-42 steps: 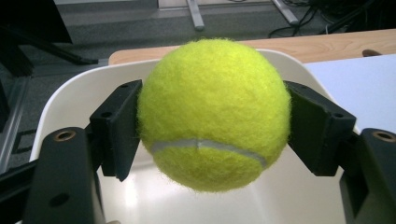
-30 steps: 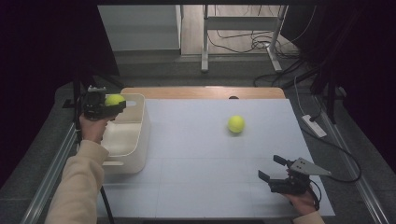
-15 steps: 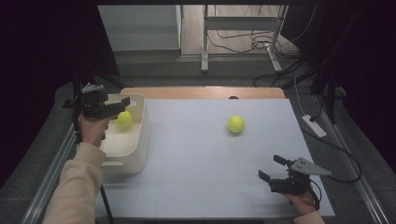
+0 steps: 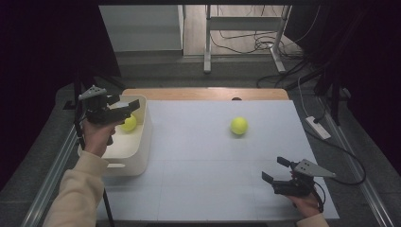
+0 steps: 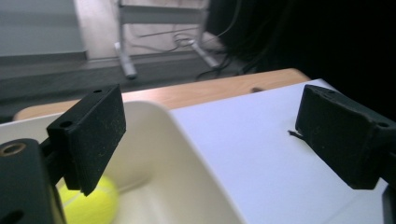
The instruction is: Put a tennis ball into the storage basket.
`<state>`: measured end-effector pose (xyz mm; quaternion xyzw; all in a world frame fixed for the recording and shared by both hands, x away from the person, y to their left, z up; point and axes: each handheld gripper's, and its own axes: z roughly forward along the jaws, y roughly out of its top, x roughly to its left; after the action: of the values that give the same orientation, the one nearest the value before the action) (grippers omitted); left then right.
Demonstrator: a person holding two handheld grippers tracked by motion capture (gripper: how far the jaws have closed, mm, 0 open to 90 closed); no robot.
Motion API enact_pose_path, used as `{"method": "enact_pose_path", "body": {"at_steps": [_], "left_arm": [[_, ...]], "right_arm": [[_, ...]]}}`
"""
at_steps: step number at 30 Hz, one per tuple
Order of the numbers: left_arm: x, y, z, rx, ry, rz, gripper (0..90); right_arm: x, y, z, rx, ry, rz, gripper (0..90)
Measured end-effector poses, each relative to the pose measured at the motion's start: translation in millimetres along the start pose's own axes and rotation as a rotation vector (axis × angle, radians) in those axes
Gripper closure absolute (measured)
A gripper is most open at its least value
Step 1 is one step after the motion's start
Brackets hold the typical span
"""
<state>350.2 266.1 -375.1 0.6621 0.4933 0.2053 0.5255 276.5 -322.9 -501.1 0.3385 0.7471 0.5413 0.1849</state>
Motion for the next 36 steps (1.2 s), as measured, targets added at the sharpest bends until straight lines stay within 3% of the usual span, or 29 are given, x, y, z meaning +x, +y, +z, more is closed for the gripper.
{"method": "enact_pose_path", "body": {"at_steps": [8,22,36], "left_arm": [[-27.5,-1.1,-0.9,-0.013,-0.084,0.054,9.4],[-42.3,-8.3,0.0,-0.012,-0.135,0.063,10.0],[-75.8,-15.0,13.2,0.019,-0.215,0.114,9.7]], "right_arm": [[1.2,-0.2,-0.7,0.001,0.002,-0.001,9.6],[1.9,-0.4,0.6,0.009,0.003,-0.014,9.7],[1.8,-1.1,-1.1,0.003,0.008,-0.014,9.8]]}}
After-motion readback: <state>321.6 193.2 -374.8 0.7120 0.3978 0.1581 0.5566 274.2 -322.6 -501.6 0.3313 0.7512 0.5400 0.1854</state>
